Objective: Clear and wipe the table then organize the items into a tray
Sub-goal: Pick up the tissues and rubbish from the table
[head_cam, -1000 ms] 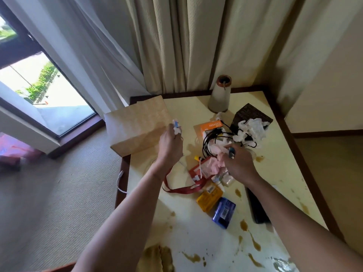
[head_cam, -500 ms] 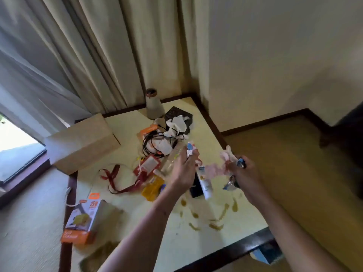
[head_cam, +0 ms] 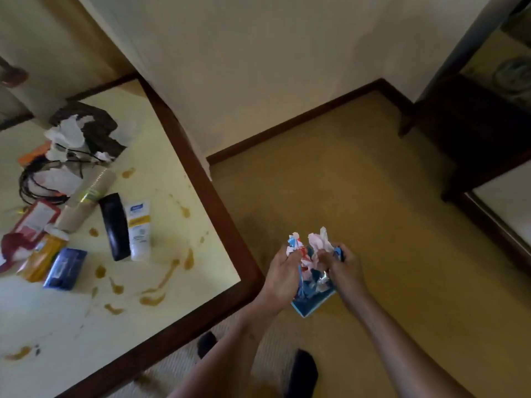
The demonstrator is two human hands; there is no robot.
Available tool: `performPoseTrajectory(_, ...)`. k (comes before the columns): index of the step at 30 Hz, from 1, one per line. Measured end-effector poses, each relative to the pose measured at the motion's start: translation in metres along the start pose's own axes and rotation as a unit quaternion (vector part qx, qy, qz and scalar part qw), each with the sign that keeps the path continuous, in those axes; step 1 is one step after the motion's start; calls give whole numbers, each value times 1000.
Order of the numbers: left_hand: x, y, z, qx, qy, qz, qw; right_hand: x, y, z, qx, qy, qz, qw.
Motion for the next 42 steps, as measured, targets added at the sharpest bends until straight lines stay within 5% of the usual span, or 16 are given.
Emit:
performPoseTrajectory(7,-131,72,-122,30,-145,38,988,-99,-13,147,-13,98,31,995)
performPoseTrajectory(15,-270,100,-264,-92,-142,73,983,-210,36,327,-29,173,22,984)
performPoseTrajectory(22,-341,97,-353,-171,-176,77,966,-271,64,410,-51,230,-33,971)
performPoseTrajectory(27,-338,93,-353,-229,-111,45,966,-273,63,404,-11,227,-40,973)
performPoseTrajectory(31,-303,95,-314,-305,4,47,951,-245,45,369,79,143,-19,986)
performPoseTrajectory(37,-198,78,-199,-373,150,84,912,-168,1,229,205,-75,18,976)
performPoseTrajectory(42,-111,52,-104,-369,220,124,895,-104,-9,105,289,-149,11,946)
Point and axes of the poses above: each hand's wrist, its own x-axis away from the middle knuckle, its own y-axis out of the palm, z = x × y, the point moved 3 cm from there along -x, towards the middle knuckle, and after that the axes turned 4 degrees about z, right-handed, at the moved point
